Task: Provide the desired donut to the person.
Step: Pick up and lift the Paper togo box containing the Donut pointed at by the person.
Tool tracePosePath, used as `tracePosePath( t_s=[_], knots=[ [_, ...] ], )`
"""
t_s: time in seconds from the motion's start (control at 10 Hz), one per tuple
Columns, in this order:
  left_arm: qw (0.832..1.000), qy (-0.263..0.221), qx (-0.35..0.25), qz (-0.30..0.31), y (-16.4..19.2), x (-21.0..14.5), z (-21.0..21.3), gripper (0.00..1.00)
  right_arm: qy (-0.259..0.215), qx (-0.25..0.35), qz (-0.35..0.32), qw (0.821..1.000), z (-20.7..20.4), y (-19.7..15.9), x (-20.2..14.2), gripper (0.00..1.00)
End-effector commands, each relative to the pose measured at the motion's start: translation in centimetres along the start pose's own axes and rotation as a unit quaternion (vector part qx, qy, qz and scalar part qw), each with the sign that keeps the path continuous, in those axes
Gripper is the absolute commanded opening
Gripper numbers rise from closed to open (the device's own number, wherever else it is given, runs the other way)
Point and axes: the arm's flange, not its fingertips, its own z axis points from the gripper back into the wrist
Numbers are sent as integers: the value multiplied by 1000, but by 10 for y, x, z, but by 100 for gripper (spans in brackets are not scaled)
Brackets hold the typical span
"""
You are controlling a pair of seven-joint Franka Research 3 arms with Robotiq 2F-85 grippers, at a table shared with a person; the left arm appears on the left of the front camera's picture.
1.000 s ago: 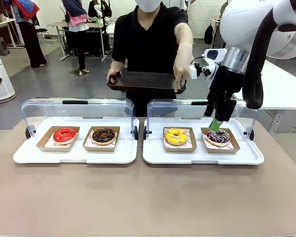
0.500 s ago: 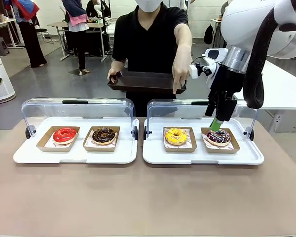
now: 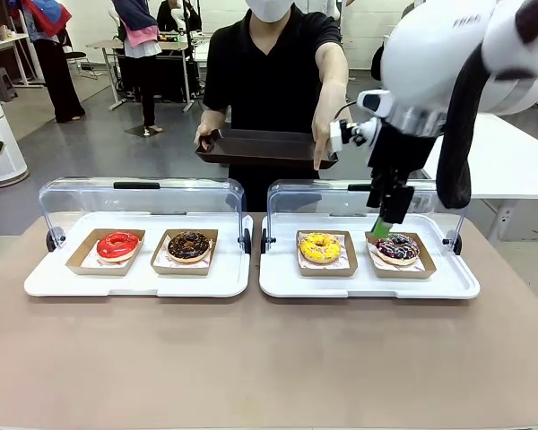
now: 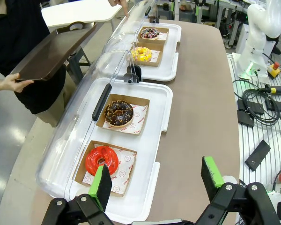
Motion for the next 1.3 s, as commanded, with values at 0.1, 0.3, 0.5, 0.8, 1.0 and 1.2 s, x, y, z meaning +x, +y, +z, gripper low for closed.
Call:
tracePosePath(
  t_s=[0.1, 0.3, 0.5, 0.8, 1.0, 1.2],
  knots=[
    [1000, -8, 0, -1, -1, 1, 1, 100, 26, -41, -8, 999, -36, 12, 15, 100],
    [1000, -8, 0, -1, -1, 1, 1, 100, 14, -43, 2, 999, -48, 8, 15, 100],
    [1000, -8, 0, -1, -1, 1, 1, 100, -8, -20, 28, 999, -73, -6, 13, 100],
    [1000, -8, 0, -1, -1, 1, 1, 100, -3, 1, 36, 999, -104, -20, 16, 100],
    [1000, -8, 0, -1, -1, 1, 1, 100, -4, 4, 39, 999, -120, -28, 18, 100],
    [1000, -8, 0, -1, -1, 1, 1, 100, 1, 12, 35, 999, -126, -30, 21, 100]
  ],
)
